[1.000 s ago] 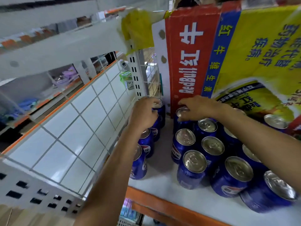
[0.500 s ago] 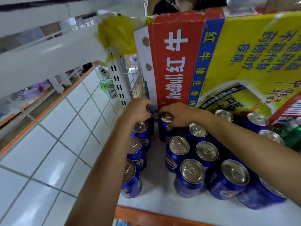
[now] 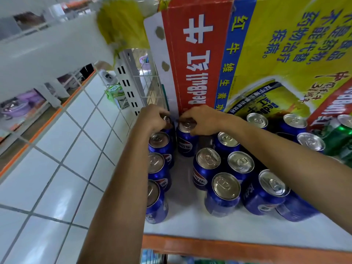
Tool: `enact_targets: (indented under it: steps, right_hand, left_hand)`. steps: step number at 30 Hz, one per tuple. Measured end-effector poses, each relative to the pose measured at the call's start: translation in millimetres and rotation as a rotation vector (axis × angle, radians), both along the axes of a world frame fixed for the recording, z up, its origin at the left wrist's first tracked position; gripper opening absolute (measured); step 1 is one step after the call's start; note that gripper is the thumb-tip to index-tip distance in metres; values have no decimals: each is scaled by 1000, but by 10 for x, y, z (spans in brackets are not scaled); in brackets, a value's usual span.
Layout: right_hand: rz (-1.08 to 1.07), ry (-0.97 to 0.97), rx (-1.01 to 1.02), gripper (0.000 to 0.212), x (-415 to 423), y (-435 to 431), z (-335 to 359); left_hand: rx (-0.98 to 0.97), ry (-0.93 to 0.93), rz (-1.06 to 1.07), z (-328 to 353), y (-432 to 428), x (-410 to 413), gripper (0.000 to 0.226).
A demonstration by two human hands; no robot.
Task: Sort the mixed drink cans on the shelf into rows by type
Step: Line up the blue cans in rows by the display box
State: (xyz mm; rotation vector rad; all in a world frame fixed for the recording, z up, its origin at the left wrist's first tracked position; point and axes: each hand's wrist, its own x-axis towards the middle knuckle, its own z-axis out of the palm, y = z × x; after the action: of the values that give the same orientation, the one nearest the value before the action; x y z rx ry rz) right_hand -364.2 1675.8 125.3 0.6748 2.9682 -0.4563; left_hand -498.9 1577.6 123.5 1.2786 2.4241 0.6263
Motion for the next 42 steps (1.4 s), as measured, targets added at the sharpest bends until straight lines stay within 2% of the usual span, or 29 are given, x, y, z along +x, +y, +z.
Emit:
enact_targets:
  steps: [5, 10, 21, 32, 42]
  right_hand:
    - [-43, -56, 99, 66, -34, -54, -100]
    - [-15, -23, 68, 60, -72, -49, -77]
    - [-10, -5, 62, 61, -119, -51, -77]
    - [-61, -35, 246, 41, -134, -161, -158]
    - [-25, -13, 203, 48, -95, -52, -157]
  left_hand:
    - [-2, -36, 6, 6, 0, -55, 45]
    - [-47, -50, -12, 47, 27, -40, 49]
    - [-96, -28, -29, 85, 48, -24, 53]
    - [-99, -13, -34, 84, 41, -22, 52]
    - [-106, -13, -31, 85, 63, -36, 56]
